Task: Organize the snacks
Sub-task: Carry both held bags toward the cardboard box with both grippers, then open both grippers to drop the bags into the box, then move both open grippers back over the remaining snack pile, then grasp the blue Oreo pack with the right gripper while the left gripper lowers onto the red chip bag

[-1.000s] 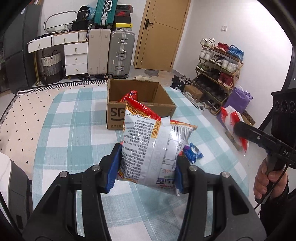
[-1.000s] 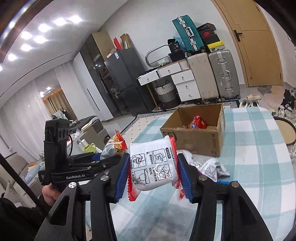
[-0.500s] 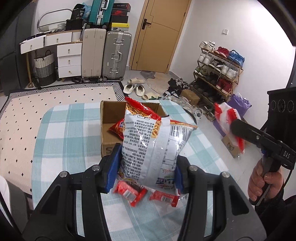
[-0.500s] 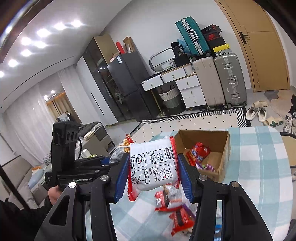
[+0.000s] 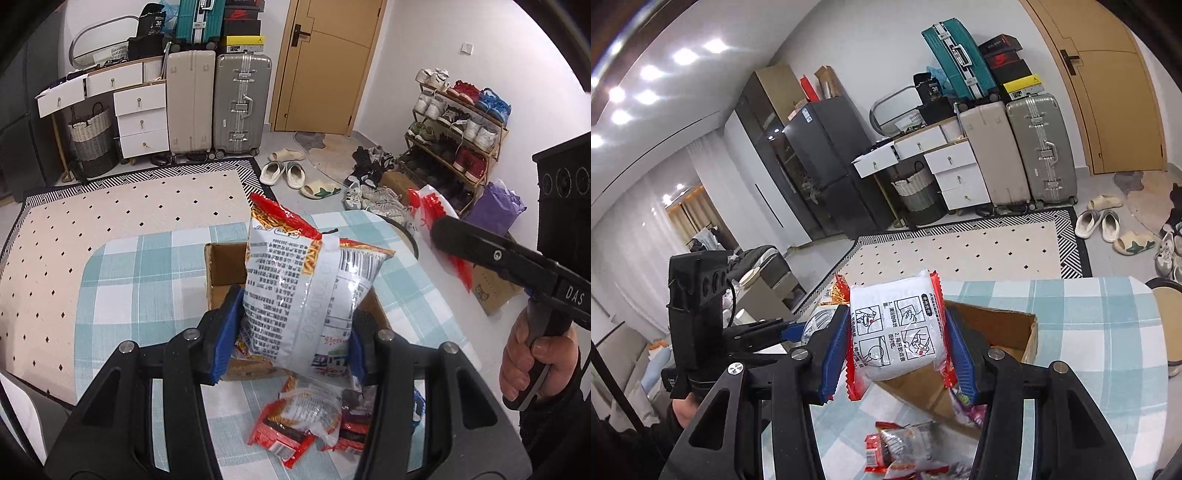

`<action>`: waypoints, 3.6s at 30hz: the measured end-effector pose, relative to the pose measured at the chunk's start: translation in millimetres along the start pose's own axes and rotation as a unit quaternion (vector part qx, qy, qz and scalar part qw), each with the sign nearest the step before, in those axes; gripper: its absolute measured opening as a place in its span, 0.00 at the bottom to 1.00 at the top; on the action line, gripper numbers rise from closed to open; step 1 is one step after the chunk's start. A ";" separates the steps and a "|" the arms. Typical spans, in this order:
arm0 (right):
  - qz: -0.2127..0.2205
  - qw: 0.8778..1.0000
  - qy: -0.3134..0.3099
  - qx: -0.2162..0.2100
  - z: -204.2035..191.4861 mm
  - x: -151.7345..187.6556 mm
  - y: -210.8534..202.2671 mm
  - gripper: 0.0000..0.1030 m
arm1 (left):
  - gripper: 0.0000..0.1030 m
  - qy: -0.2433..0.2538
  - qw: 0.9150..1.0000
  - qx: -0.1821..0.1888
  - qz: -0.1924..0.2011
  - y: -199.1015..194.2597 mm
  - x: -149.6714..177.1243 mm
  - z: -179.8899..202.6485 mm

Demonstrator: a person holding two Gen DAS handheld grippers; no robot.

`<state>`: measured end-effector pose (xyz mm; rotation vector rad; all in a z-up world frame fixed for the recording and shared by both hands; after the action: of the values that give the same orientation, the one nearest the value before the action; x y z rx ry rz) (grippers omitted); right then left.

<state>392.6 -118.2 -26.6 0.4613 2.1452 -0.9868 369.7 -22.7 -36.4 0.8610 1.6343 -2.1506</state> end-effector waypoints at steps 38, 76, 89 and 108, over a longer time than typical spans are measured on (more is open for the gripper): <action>-0.065 0.997 0.008 0.037 67.6 53.3 81.0 0.70 | 0.65 -0.014 0.998 -0.025 -0.056 119.7 28.4 -38.4; 0.047 0.989 -0.021 0.136 16.2 231.2 -106.5 0.96 | 0.82 -0.007 0.996 -0.061 0.066 -49.1 212.6 25.2; -0.027 0.989 0.034 0.145 61.8 282.9 -58.7 0.96 | 0.99 -0.060 0.994 -0.052 0.072 -15.7 243.4 0.4; -0.097 0.984 0.072 0.132 91.4 292.9 -5.0 0.96 | 0.99 -0.062 0.998 -0.030 0.004 69.1 266.2 -6.4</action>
<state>233.5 -184.8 -280.4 0.4690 2.2284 -1.3969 205.0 -7.6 -256.3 0.7022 1.6218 -2.0937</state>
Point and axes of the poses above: each gripper's, at about its wrist camera, not at the fingertips, and y roughly the way its jaws point, z to its right, x to its underside, the point moved 9 cm from there along y, roughly the way its jaws point, and after that the axes turned 4 degrees about -z, right-handed, at the moved point
